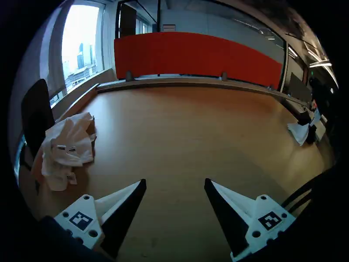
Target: Fold towel
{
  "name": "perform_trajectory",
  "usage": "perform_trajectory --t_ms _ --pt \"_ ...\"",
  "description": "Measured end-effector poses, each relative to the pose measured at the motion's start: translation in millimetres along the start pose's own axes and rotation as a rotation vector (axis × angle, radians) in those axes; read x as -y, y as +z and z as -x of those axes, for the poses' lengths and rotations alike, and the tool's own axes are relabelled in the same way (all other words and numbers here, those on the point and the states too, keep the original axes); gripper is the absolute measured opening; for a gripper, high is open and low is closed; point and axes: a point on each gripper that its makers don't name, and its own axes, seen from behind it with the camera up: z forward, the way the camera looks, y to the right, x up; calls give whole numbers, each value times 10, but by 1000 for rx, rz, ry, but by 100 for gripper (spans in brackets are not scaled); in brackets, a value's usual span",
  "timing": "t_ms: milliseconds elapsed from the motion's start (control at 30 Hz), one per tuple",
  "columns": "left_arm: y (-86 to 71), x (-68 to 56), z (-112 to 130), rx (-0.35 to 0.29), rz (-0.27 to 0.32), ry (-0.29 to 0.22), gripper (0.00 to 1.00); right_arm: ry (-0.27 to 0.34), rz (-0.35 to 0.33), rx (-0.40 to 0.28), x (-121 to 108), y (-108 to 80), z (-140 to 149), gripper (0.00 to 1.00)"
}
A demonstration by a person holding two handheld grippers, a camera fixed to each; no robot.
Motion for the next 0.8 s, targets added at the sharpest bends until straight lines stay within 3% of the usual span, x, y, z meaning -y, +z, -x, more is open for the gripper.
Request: perform_trajectory --t_ms 800 --pt "2 10 -11 4 -3 4 99 65 65 65 -161 139 290 7"
